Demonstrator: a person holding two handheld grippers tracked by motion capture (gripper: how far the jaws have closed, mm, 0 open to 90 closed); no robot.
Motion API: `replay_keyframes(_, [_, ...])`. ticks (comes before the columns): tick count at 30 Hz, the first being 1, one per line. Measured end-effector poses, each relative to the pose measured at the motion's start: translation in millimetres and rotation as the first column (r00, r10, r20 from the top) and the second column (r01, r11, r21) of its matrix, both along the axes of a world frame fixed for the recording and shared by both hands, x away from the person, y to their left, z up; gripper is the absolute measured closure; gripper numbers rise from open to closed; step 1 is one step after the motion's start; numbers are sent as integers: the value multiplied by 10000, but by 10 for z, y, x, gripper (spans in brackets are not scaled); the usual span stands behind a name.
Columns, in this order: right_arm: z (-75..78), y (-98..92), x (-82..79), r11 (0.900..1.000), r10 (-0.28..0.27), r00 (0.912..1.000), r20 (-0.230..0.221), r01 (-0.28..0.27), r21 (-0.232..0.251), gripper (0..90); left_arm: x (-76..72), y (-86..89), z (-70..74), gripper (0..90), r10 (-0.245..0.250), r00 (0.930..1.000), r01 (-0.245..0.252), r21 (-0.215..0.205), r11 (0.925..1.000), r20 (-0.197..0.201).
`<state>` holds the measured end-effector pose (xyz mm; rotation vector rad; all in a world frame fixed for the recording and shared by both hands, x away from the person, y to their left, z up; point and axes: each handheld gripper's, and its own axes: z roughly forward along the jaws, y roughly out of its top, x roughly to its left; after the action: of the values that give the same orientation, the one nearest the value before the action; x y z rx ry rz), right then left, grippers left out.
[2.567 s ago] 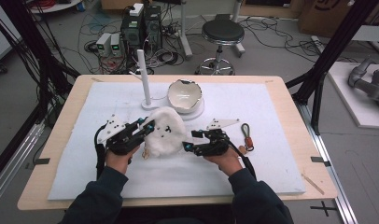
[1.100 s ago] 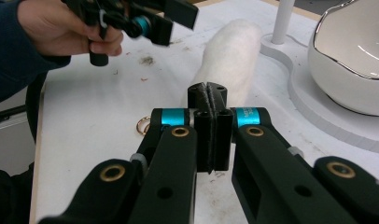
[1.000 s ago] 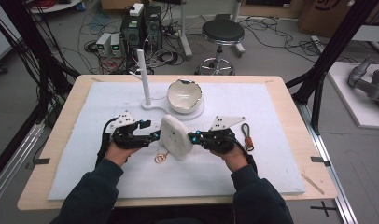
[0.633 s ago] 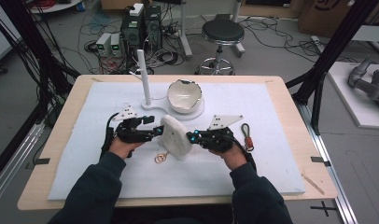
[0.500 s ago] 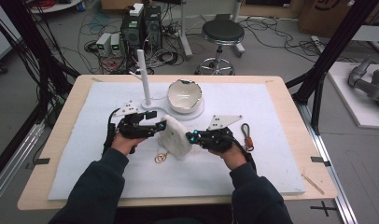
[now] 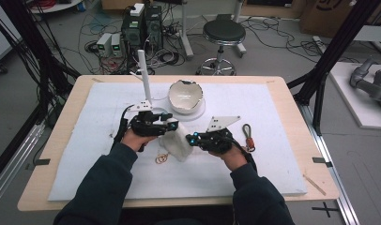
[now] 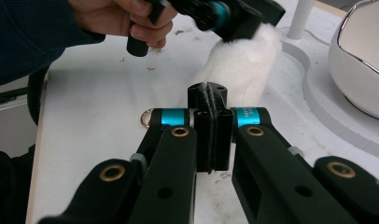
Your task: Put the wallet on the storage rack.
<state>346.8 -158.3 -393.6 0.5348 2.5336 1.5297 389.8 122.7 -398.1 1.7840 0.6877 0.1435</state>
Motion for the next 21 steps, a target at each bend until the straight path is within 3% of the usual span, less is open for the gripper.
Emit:
replay_keyframes(1, [0, 0, 0, 10000, 0, 10000, 0, 0, 0, 900, 0, 0, 0, 568, 0, 10000, 0, 0, 10000, 0])
replay_keyframes(2, [0, 4, -4, 10000, 15, 10000, -29, -15, -39, 900, -11, 4, 4, 628, 131, 9999, -133, 326, 9994, 39])
replay_keyframes(3, [0, 4, -4, 10000, 15, 10000, -29, -15, -39, 900, -11, 4, 4, 678, 131, 9999, -133, 326, 9994, 39])
replay_keyframes(4, [-8, 2, 7, 9999, -78, 10000, -38, 78, -80, 899, -21, 7, 10, 734, 249, 9996, -256, 595, 9979, 119])
replay_keyframes(7, [-14, -3, 15, 9997, -224, 9997, -89, 223, -117, 874, -24, 3, 10, 831, 343, 9993, -353, 734, 9967, 145])
replay_keyframes(9, [-24, -13, 29, 9993, -337, 9991, -243, 333, -149, 836, -29, -13, 4, 850, 354, 9991, -374, 900, 9952, 233])
replay_keyframes(10, [-37, -25, 43, 9990, -436, 9985, -334, 433, -115, 711, -29, -29, -7, 851, 440, 9988, -461, 1062, 9933, 217])
replay_keyframes(11, [-37, -25, 43, 9990, -436, 9985, -334, 433, -115, 711, -29, -29, -7, 853, 440, 9988, -461, 1062, 9933, 217])
replay_keyframes(12, [-45, -29, 52, 9978, -648, 9969, -452, 642, -153, 636, -23, -28, -15, 854, 489, 9987, -504, 1133, 9923, 162])
replay_keyframes(13, [-45, -29, 52, 9978, -648, 9969, -452, 642, -153, 636, -23, -28, -15, 854, 489, 9987, -504, 1133, 9923, 162])
replay_keyframes(14, [-43, -31, 47, 9966, -823, 9959, -384, 821, -67, 555, -21, -25, -16, 854, 494, 9987, -505, 1122, 9924, 129])
replay_keyframes(15, [-43, -31, 47, 9966, -823, 9959, -384, 821, -67, 555, -20, -22, -16, 854, 463, 9989, -472, 1155, 9922, 110])
replay_keyframes(16, [-34, -41, 44, 9919, -1268, 9919, -114, 1267, -30, 447, -28, -26, -11, 854, 487, 9987, -497, 1167, 9919, 114])
replay_keyframes(17, [-34, -41, 44, 9919, -1268, 9919, -114, 1267, -30, 447, -28, -26, -11, 854, 487, 9987, -497, 1167, 9919, 114])
replay_keyframes(18, [-43, -65, 63, 9837, -1796, 9837, 62, 1797, -121, 393, -30, -28, -10, 853, 469, 9988, -482, 1196, 9916, 130])
replay_keyframes(19, [-43, -65, 63, 9837, -1796, 9837, 62, 1797, -121, 393, -32, -26, -7, 853, 485, 9987, -499, 1205, 9915, 149])
replay_keyframes(20, [-82, -85, 89, 9777, -2088, 9778, -186, 2082, -280, 369, -36, -21, -1, 852, 536, 9985, -549, 1206, 9912, 143])
replay_keyframes(21, [-82, -85, 89, 9777, -2088, 9778, -186, 2082, -280, 369, -36, -21, -1, 850, 536, 9985, -549, 1206, 9912, 143])
